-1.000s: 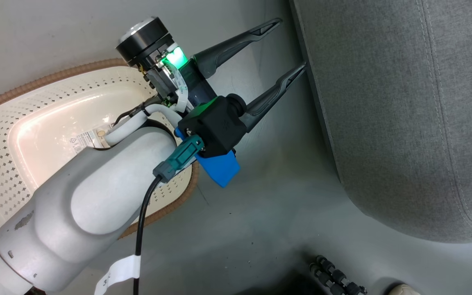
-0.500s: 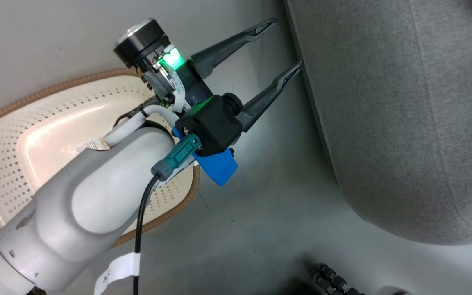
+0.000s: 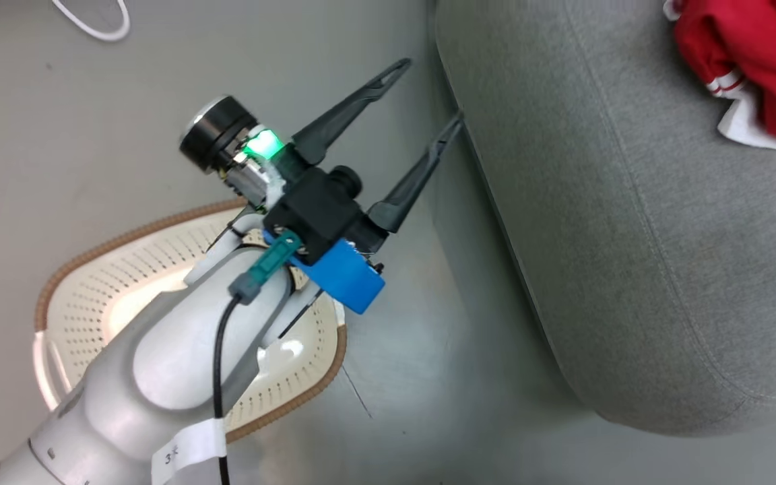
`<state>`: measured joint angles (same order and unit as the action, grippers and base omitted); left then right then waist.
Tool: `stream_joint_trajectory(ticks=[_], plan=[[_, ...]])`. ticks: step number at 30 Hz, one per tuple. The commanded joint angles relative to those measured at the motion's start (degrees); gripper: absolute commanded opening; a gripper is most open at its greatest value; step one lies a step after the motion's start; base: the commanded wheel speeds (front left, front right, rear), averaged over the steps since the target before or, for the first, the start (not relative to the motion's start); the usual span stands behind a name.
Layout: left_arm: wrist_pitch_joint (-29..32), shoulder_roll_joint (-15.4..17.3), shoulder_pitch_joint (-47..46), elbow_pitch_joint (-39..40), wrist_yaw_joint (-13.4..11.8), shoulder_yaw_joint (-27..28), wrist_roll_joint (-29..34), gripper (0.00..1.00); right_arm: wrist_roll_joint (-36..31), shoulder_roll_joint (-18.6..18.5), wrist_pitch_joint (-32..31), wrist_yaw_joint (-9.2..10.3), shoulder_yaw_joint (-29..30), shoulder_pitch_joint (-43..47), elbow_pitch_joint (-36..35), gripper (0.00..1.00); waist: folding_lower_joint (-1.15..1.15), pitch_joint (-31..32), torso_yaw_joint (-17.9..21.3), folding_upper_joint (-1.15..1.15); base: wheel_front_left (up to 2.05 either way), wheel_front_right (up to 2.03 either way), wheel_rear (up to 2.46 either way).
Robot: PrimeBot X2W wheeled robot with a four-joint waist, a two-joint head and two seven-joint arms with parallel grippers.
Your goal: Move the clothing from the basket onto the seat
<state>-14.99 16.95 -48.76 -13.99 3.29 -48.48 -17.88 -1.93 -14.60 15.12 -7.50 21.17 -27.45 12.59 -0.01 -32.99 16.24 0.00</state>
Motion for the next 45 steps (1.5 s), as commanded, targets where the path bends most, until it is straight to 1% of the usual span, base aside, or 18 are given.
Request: stream_joint_trajectory(ticks=[1, 7, 13, 19, 24, 33, 45], plan=[[-0.2, -0.1, 2.4, 0.4, -0.8, 2.0, -0.5, 1.0, 0.1, 0.5, 0.1, 0.01, -1.1, 1.7, -1.7, 1.0, 0.01, 4.9, -1.7, 0.0, 0.0, 0.0, 0.0], [-0.3, -0.8, 9.2, 1.1, -2.6, 10.7, -1.0, 1.0, 0.3, 2.1, 0.1, 0.01, -6.9, 4.7, -5.6, 1.0, 0.01, 11.3, -5.2, 0.0, 0.0, 0.0, 0.0], [-0.3, -2.4, 15.9, 1.0, -3.8, 19.8, 0.0, 1.0, 1.2, 3.6, 0.0, 0.01, -12.3, 6.9, -6.3, 1.0, 0.01, 16.6, -9.7, 0.0, 0.0, 0.0, 0.0], [-0.3, -4.6, 22.3, 1.3, -4.0, 28.5, 1.9, 1.0, 2.0, 5.0, 0.0, 0.01, -16.2, 9.1, -7.2, 1.0, 0.01, 20.6, -13.6, 0.0, 0.0, 0.0, 0.0], [-0.2, -6.6, 27.6, 1.2, -3.0, 34.1, 3.9, 1.0, 2.6, 6.3, 0.1, 0.01, -18.0, 12.0, -7.0, 1.0, 0.01, 23.5, -16.4, 0.0, 0.0, 0.0, 0.0], [-0.2, -9.8, 36.2, 1.0, -0.1, 41.1, 7.6, 1.0, 3.7, 8.2, 0.0, 0.01, -17.8, 17.5, -3.8, 1.0, 0.01, 27.1, -19.0, 0.0, 0.0, 0.0, 0.0], [-0.2, -12.8, 41.8, 0.8, 2.7, 46.0, 10.3, 1.0, 5.2, 10.0, 0.1, 0.01, -16.0, 22.1, -0.6, 1.0, 0.01, 29.7, -20.7, 0.0, 0.0, 0.0, 0.0]])
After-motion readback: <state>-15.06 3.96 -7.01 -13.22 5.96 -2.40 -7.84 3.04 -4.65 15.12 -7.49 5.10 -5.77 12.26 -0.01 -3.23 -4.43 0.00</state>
